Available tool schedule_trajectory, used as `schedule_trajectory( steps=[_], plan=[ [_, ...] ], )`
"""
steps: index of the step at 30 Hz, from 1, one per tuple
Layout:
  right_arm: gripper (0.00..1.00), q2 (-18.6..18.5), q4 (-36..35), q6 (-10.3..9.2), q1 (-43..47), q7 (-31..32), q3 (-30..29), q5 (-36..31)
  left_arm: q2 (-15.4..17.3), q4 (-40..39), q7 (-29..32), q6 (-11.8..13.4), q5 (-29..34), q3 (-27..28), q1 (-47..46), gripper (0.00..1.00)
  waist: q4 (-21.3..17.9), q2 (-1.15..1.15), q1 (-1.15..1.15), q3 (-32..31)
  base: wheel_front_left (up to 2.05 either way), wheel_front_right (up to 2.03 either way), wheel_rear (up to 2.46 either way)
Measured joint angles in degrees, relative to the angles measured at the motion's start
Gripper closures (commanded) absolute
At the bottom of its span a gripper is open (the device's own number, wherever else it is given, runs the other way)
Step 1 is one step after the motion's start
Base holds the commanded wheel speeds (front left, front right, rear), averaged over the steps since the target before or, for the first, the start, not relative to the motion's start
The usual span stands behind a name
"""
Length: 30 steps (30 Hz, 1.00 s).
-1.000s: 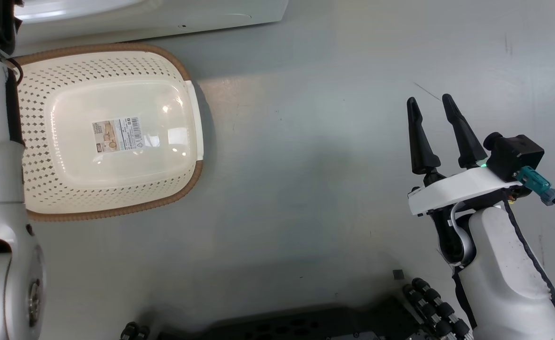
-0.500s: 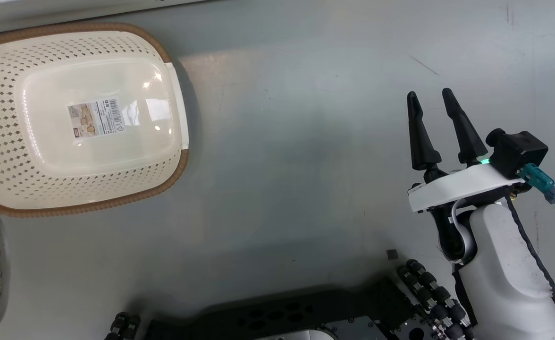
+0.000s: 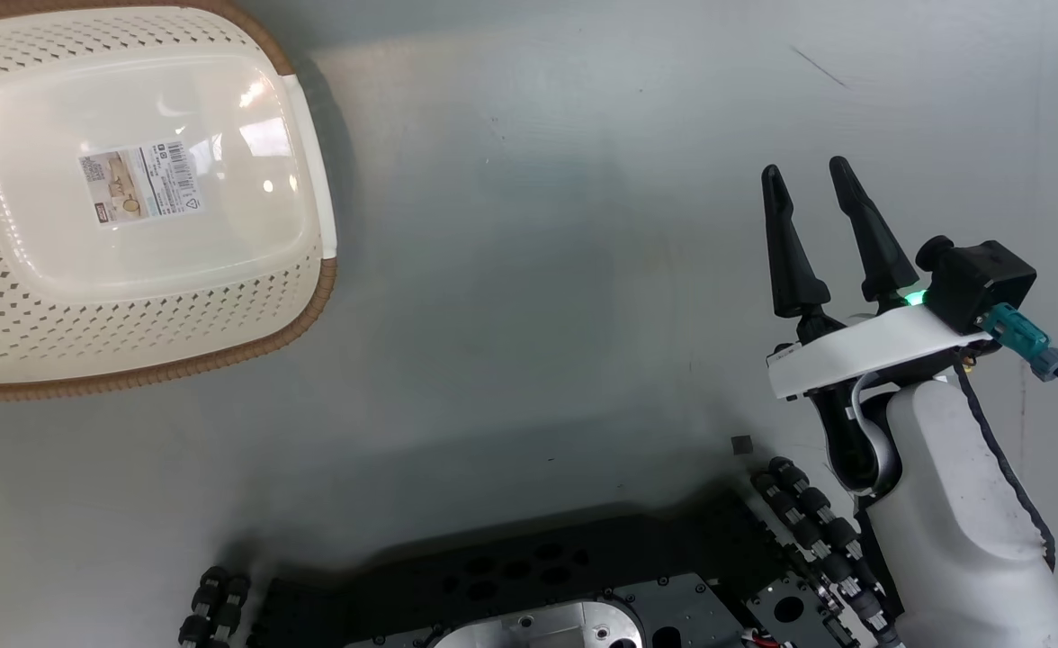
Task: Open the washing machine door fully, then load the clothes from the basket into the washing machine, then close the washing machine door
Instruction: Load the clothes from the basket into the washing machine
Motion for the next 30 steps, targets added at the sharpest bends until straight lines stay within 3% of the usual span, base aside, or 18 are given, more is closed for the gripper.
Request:
schedule_trajectory(
  steps=[8, 26, 27, 28, 30],
  plan=[
    [0.00, 0.1, -0.2, 0.00, -1.3, 0.0, 0.6, 0.6, 2.3, -1.0, -4.0, -0.5, 0.4, -1.2, -4.5, 1.00, -1.0, 0.00, 0.00, 1.8, 0.00, 0.00, 0.00],
    [0.00, 0.1, 0.2, 0.00, -1.4, 0.0, 1.3, 1.1, 2.5, 6.0, -1.7, -0.5, -0.8, -4.1, -5.6, 1.00, -1.8, 0.00, -0.01, 2.0, 0.00, 0.00, 0.00],
    [0.00, 0.1, 0.2, 0.00, -1.4, 0.0, 1.2, 1.1, 2.5, 6.0, -1.7, -0.5, -0.8, -4.1, -5.7, 0.59, -1.8, 0.00, -0.01, 2.0, 0.00, 0.00, 0.00],
    [0.00, 0.1, 0.2, 0.00, -1.4, 0.0, 1.2, 1.1, 2.6, 6.2, -1.9, -0.5, -0.8, -4.1, -5.8, 0.00, -1.8, 0.00, 0.00, 2.0, 0.00, 0.00, 0.00],
    [0.00, 0.1, 0.4, 0.00, -1.5, 0.0, 1.0, 1.1, 2.5, 6.6, -3.0, -0.5, -0.8, -4.2, -5.9, 0.00, -1.8, 0.00, 0.00, 1.8, 0.00, 0.00, 0.00]
  ],
)
